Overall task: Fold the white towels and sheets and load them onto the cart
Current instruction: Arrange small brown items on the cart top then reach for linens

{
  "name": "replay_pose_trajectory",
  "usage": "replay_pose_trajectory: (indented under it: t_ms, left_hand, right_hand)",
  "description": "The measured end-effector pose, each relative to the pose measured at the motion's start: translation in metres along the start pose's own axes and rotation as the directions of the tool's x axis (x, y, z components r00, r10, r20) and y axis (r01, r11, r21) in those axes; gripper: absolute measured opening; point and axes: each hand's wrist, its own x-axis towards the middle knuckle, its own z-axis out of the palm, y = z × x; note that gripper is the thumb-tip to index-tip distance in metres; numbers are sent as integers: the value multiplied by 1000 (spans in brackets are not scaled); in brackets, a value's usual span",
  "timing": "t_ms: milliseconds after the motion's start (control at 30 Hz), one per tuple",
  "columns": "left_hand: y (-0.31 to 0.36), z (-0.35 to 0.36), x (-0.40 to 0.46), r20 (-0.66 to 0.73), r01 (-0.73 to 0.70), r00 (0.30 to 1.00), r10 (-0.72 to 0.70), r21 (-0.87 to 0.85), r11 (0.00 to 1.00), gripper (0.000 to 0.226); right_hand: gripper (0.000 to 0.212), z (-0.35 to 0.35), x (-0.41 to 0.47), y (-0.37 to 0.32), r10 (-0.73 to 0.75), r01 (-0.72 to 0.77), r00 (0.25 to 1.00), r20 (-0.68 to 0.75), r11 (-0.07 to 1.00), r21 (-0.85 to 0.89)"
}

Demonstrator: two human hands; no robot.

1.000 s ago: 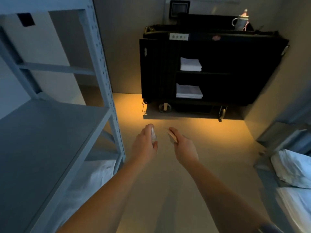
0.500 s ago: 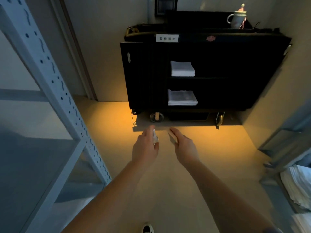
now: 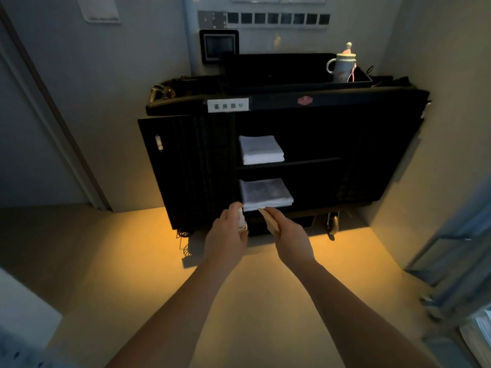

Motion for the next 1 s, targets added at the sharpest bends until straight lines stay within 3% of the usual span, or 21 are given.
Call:
replay_pose_trajectory:
  t_ms: [433,667,1000]
  left_hand:
    - [35,111,287,-60,-31,998,27,-64,997,58]
    - [51,133,424,-49,-74,996,68,-133,988,59]
    - [34,153,612,-60,-188,982,179,-209,960,67]
  right_hand:
    - [56,-62,299,95,-58,57,997,-47,998,-21]
    - [53,-98,430,116,-103,101,993,-49,994,-50]
    - [55,-140,608,123,-192,187,962,-195,981,-40]
